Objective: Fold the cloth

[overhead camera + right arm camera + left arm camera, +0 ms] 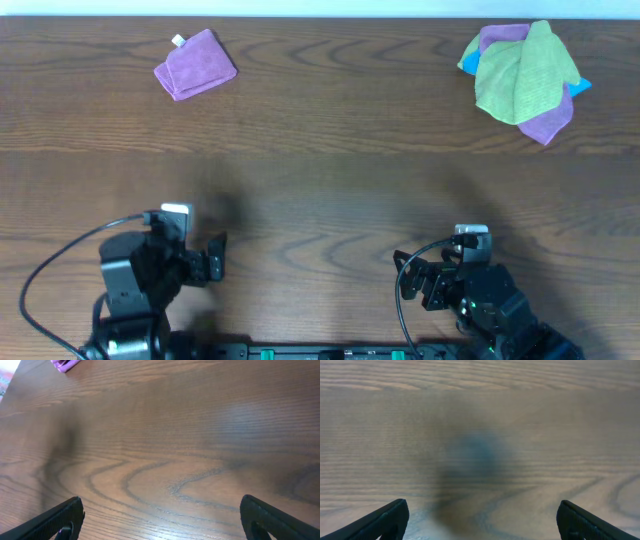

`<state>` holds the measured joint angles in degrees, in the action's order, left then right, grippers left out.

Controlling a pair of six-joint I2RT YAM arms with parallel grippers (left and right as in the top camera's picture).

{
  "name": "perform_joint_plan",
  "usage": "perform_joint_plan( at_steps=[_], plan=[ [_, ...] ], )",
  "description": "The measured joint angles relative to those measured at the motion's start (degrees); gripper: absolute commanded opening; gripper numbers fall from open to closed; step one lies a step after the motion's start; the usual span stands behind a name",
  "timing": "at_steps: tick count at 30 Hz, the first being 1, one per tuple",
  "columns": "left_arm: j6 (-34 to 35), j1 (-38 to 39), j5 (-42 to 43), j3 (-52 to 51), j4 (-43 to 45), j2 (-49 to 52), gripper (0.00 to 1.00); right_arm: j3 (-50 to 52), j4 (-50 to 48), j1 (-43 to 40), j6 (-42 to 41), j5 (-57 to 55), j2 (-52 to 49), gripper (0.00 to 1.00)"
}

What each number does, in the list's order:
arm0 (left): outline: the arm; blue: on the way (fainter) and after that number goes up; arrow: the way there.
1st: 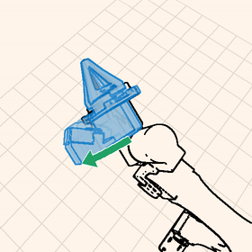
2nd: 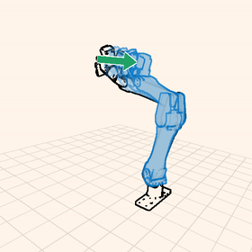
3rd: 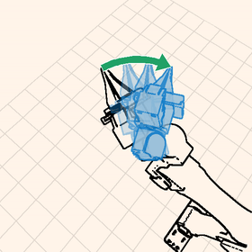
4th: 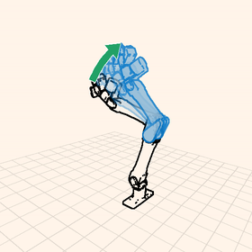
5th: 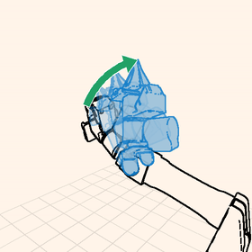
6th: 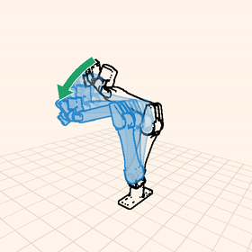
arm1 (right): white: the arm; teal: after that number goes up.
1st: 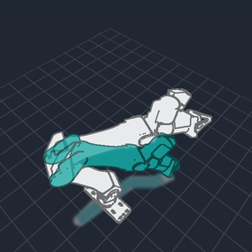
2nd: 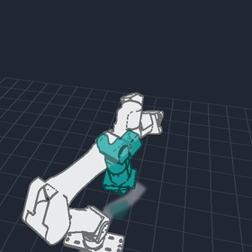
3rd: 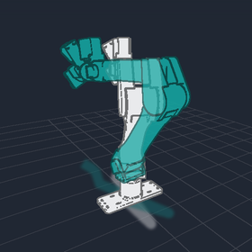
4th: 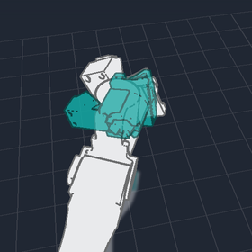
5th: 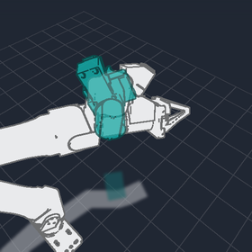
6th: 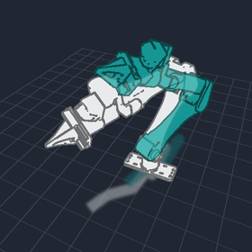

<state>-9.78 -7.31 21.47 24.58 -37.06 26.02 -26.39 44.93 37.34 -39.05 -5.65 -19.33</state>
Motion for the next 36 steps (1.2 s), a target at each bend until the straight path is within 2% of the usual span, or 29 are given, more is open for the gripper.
perform_joint_plan(
  at_steps=[10, 14, 26, 36],
  plan=[
    [-0.8, 1.1, -3.4, -8.5, -0.5, -11.8, 0.95, 0.0, 0.0, 0.0, 0.0, 0.0, 0.0, 0.99],
    [1.3, 1.2, -7.0, -9.8, -0.9, -14.9, 0.95, 0.0, 0.0, 0.0, 0.0, 0.0, 0.0, 0.99],
    [6.6, 2.2, -15.8, -10.7, -7.1, -20.3, 0.95, 0.0, 0.0, 0.0, 0.0, 0.0, 0.0, 0.99],
    [8.3, 2.3, -17.7, -12.5, -7.8, -24.4, 0.96, 0.0, 0.0, 0.0, 0.0, 0.0, 0.0, 0.99]
  ],
)
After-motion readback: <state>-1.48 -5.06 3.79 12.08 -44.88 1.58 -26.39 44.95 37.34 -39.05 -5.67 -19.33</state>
